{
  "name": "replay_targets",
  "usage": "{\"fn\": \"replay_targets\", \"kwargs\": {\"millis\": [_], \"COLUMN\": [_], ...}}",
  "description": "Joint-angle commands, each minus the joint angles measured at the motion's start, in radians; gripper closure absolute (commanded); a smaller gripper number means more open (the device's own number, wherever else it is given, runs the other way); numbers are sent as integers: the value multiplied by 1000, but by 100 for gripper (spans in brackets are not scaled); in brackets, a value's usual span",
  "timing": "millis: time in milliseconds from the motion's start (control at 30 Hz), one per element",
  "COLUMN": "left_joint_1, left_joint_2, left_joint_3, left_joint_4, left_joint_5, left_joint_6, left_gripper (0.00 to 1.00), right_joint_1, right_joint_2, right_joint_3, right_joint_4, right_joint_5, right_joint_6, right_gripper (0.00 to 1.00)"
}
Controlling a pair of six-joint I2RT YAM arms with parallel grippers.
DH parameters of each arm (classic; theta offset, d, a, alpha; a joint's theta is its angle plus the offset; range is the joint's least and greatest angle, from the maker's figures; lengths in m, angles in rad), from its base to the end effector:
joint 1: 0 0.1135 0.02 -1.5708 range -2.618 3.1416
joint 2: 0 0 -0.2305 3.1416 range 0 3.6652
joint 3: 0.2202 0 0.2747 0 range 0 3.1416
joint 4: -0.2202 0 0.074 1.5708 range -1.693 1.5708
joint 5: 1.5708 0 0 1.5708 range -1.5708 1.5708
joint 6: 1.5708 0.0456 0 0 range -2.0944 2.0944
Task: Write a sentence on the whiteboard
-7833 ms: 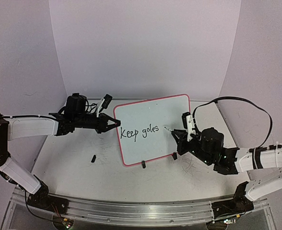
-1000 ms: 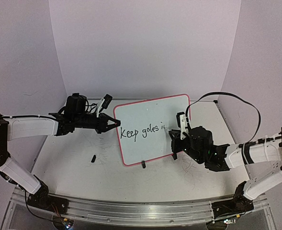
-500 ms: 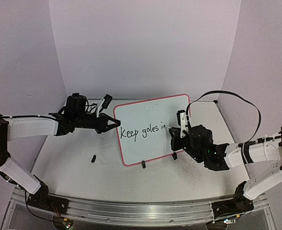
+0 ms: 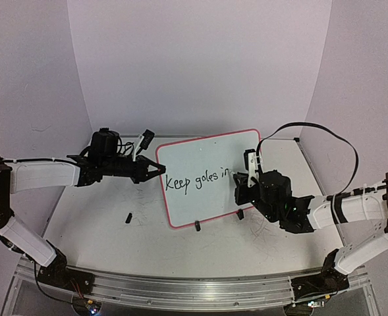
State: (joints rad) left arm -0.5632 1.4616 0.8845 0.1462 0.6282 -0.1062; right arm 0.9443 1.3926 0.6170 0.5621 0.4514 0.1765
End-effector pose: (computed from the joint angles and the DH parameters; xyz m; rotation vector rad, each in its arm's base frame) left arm 0.2842 -0.2111 0.2003 0.8699 1.8781 -1.0484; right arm 0.2067 0.2516 0.1711 -0.3552 1.7450 0.4100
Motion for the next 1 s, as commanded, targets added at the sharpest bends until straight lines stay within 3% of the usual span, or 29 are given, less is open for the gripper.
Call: {"fn": "replay_targets", "kwargs": {"millis": [0, 667, 867, 967], "left_joint_1": [15, 15, 16, 16], "left_joint_2": [-20, -17, -27, -21], "left_joint_3": [20, 20, 17, 17], "left_joint_4": [-21, -22, -21, -22], "left_joint_5": [-154, -154, -163, -162], "left_joint_6": [100, 99, 99, 100], "left_gripper": [100, 100, 100, 100], "right_joint_1": [-2, -1, -27, -63], "right_joint_2": [-26, -46, -322, -277], "right_joint_3": [17, -35, -191, -146], "right_joint_4": [-36, -67, 131, 91], "right_joint_5": [42, -10, -127, -180], "right_joint_6": [23, 46, 0, -47], "right_gripper": [100, 100, 100, 100]}}
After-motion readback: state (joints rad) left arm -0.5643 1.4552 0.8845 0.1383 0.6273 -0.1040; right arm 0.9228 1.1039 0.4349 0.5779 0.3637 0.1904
